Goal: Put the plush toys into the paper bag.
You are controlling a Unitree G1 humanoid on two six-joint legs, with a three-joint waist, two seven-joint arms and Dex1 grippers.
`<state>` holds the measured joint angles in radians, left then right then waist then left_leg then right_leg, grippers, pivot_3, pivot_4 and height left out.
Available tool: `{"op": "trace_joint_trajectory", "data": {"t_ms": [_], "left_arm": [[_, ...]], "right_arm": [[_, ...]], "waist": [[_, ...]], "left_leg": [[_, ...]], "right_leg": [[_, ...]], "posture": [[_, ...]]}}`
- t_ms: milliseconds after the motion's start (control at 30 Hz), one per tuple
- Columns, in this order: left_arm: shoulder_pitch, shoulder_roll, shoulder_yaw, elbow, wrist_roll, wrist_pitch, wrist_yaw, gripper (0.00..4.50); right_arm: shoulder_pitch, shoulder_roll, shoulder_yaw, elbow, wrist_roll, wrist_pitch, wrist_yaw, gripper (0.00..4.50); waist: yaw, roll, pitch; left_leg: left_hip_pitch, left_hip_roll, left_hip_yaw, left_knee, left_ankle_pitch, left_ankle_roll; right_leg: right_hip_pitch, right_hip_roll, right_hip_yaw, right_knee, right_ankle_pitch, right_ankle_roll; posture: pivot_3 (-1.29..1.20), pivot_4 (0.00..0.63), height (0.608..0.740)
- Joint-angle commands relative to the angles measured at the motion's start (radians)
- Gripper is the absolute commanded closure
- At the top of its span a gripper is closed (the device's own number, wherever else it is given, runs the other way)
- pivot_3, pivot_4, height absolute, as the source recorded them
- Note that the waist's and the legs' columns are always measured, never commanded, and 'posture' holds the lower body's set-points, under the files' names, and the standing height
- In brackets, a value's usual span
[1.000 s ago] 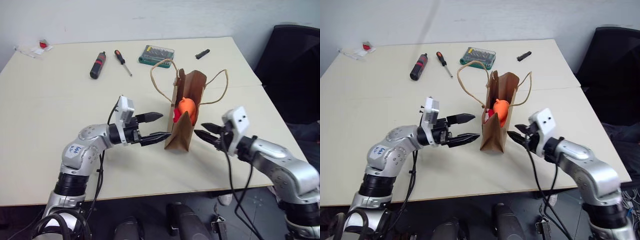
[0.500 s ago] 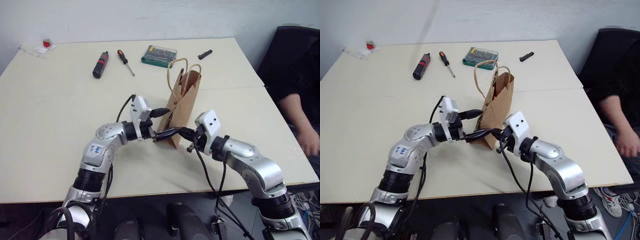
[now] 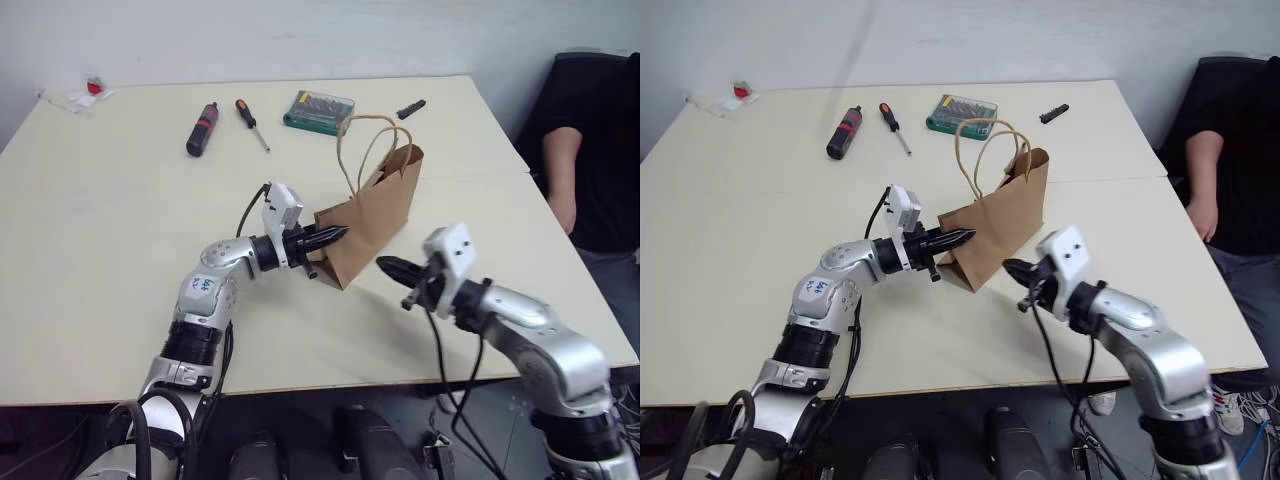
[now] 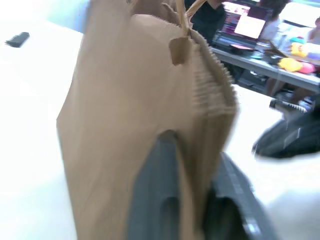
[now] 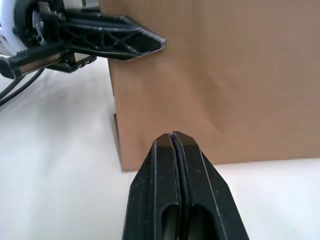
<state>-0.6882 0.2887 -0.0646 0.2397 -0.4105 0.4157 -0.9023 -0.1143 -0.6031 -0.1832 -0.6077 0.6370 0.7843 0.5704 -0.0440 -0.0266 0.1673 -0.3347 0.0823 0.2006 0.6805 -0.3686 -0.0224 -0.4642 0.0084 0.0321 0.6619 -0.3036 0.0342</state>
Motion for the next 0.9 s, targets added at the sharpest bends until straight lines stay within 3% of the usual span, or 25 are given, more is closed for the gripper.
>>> {"op": "trace_joint_trajectory", "data": {"t_ms": [33, 100, 233, 367, 467, 633, 800, 900], "left_arm": [[-0.106, 0.051, -0.022, 0.085, -0.044, -0.026, -0.268, 4.50], [-0.158, 0.068, -0.038, 0.161, -0.033, -0.058, -0.376, 4.50], [-0.286, 0.055, -0.102, 0.432, 0.062, -0.249, -0.595, 4.50], [-0.365, 0.046, -0.177, 0.614, 0.138, -0.421, -0.707, 4.50], [-0.413, 0.035, -0.193, 0.747, 0.182, -0.522, -0.711, 4.50], [-0.445, 0.042, -0.152, 0.772, 0.185, -0.468, -0.671, 4.50], [-0.390, 0.151, -0.106, 0.583, 0.157, -0.320, -0.660, 3.30], [-0.273, 0.390, -0.020, 0.282, 0.077, -0.069, -0.667, 2.38]], "right_arm": [[0.247, -0.142, -0.362, -0.194, 0.179, 0.052, 0.196, 3.29], [0.389, -0.203, -0.522, -0.241, 0.214, 0.050, 0.278, 2.62], [0.604, -0.214, -0.825, -0.233, 0.276, 0.045, 0.396, 1.29], [0.685, -0.193, -0.993, -0.219, 0.374, 0.045, 0.392, 0.01], [0.713, -0.180, -1.032, -0.235, 0.447, 0.043, 0.342, 0.01], [0.724, -0.192, -0.991, -0.251, 0.493, 0.023, 0.293, 0.01], [0.680, -0.258, -0.938, -0.192, 0.494, 0.012, 0.302, 0.00], [0.648, -0.341, -0.913, -0.106, 0.463, 0.013, 0.372, 0.00]], "waist": [[0.018, 0.001, 0.001], [0.017, 0.000, 0.001], [0.014, -0.003, 0.000], [0.008, -0.005, 0.001], [0.009, -0.008, 0.001], [0.010, -0.008, 0.001], [0.003, -0.009, 0.001], [-0.012, -0.008, 0.001]], "left_leg": [[0.000, -0.001, 0.000, 0.000, 0.000, 0.000], [-0.001, -0.002, 0.001, 0.000, 0.000, 0.000], [0.003, -0.003, -0.001, 0.002, 0.000, 0.001], [0.013, -0.003, -0.006, -0.002, -0.002, 0.001], [0.015, -0.010, -0.022, -0.008, -0.003, 0.001], [0.015, -0.013, -0.029, -0.010, -0.003, 0.004], [0.015, -0.012, -0.031, -0.011, -0.003, 0.004], [0.015, -0.011, -0.032, -0.014, -0.002, 0.003]], "right_leg": [[0.000, 0.000, 0.000, 0.000, 0.000, 0.000], [0.001, 0.001, -0.003, -0.002, 0.000, 0.000], [0.006, 0.001, -0.002, -0.002, 0.001, 0.002], [0.015, 0.001, 0.001, -0.005, 0.000, 0.001], [0.019, 0.001, 0.003, -0.007, 0.000, 0.001], [0.019, -0.001, 0.003, -0.008, 0.000, 0.002], [0.018, -0.001, 0.004, -0.008, 0.000, 0.002], [0.018, 0.000, 0.005, -0.007, 0.000, 0.001]], "posture": [[0.00, 0.150, 0.740], [0.00, 0.150, 0.740], [0.00, 0.150, 0.740], [0.00, 0.150, 0.740], [0.00, 0.150, 0.740], [0.00, 0.150, 0.740], [0.00, 0.150, 0.740], [0.00, 0.150, 0.740]]}}
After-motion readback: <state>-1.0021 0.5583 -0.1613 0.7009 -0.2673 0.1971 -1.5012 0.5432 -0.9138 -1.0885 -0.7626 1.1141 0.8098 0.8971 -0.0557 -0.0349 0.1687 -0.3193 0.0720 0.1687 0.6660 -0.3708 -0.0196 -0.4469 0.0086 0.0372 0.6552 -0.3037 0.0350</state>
